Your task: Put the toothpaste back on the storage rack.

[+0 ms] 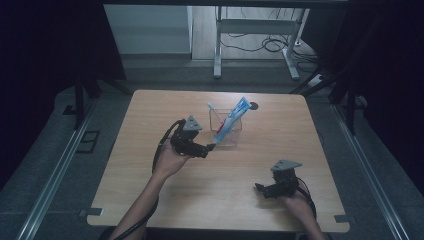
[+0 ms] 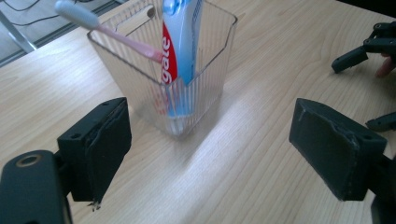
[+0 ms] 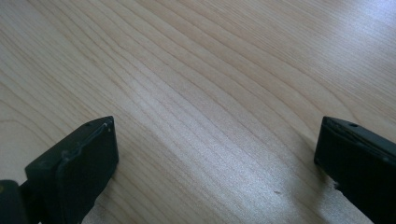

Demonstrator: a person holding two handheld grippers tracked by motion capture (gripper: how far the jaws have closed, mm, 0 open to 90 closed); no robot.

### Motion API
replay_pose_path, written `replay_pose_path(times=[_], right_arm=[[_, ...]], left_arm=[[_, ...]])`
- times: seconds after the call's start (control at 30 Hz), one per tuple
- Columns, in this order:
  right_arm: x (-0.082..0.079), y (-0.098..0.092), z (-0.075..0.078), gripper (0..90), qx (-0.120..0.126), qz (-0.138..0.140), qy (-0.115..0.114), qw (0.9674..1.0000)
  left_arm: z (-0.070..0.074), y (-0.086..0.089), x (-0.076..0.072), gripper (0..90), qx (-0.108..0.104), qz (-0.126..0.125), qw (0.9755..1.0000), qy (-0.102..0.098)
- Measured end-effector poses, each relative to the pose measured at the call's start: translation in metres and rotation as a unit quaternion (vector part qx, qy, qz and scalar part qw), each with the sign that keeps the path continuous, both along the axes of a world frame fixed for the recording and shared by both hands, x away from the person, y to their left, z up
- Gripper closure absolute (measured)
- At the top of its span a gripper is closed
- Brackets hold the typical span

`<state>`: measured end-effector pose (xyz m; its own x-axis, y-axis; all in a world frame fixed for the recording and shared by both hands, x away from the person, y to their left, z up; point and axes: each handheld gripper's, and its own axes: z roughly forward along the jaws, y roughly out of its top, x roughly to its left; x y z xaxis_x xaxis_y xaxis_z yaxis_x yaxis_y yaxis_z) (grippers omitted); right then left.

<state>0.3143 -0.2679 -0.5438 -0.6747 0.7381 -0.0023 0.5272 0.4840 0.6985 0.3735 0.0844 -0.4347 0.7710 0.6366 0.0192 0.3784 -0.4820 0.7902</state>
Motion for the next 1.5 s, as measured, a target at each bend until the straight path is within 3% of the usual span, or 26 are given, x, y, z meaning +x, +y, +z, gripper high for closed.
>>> replay_pose_path(times=[0.8,1.5], right_arm=[[0.0,0.0,0.0,0.0,0.001,-0.001,0.001,1.0],[0.0,0.0,0.0,0.0,0.001,-0.001,0.002,1.0]], left_arm=[[-0.027,0.038,-0.037,13.3,-0.007,0.023,0.9996,0.013],[-0.074,0.057,-0.061,13.3,-0.008,0.045,0.9982,0.039]])
